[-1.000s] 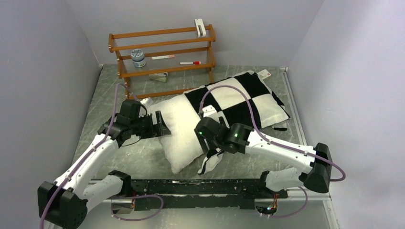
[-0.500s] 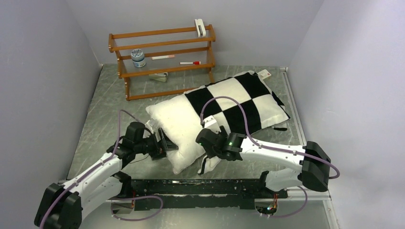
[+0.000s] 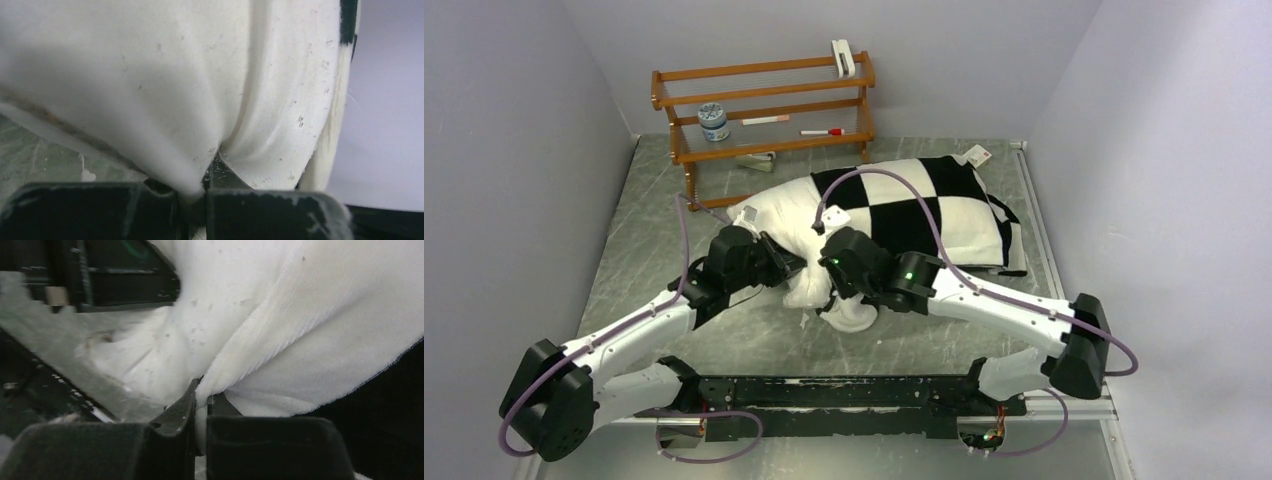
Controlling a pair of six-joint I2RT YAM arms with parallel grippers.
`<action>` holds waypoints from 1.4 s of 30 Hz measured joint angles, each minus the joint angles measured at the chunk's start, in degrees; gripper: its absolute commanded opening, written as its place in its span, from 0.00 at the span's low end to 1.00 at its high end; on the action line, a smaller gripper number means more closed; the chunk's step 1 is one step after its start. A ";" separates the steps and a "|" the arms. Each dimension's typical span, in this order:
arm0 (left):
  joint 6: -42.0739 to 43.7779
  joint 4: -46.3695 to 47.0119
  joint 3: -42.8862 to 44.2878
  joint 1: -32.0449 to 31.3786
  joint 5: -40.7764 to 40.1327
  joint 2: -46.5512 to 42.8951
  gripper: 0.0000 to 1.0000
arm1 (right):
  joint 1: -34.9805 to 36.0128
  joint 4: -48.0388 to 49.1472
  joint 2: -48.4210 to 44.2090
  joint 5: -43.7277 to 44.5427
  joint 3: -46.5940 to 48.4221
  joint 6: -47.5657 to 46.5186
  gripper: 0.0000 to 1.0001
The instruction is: Put the pillow into the pillowcase
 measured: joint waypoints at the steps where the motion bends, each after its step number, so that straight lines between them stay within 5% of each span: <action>1: -0.02 0.11 0.74 -0.50 -2.27 0.26 0.05 | -0.31 1.60 -1.11 -1.16 -0.17 -0.17 0.00; 9: -2.86 1.46 -4.66 -9.05 -11.67 5.16 0.09 | -0.20 19.30 -11.67 -8.98 -25.81 6.62 0.06; 13: -2.73 1.77 -5.22 -9.70 -11.91 6.23 0.56 | 0.57 19.89 -13.88 -6.97 -28.72 9.90 0.35; 17: -0.83 -2.89 -5.07 -9.70 -12.90 1.68 0.75 | 0.85 14.84 -14.14 -4.26 -22.62 12.00 0.47; 24: 4.31 -14.38 -2.03 -6.88 -16.15 -13.51 0.84 | 1.29 7.45 -10.54 -1.77 -3.41 13.46 0.52; 33: 15.76 -23.69 11.02 3.17 -12.68 -6.58 0.85 | -3.48 5.79 2.56 1.33 12.72 2.34 0.54; 42: 15.47 -27.04 8.02 3.52 -11.39 -14.19 0.83 | -14.82 7.76 15.30 1.55 22.01 -6.93 0.59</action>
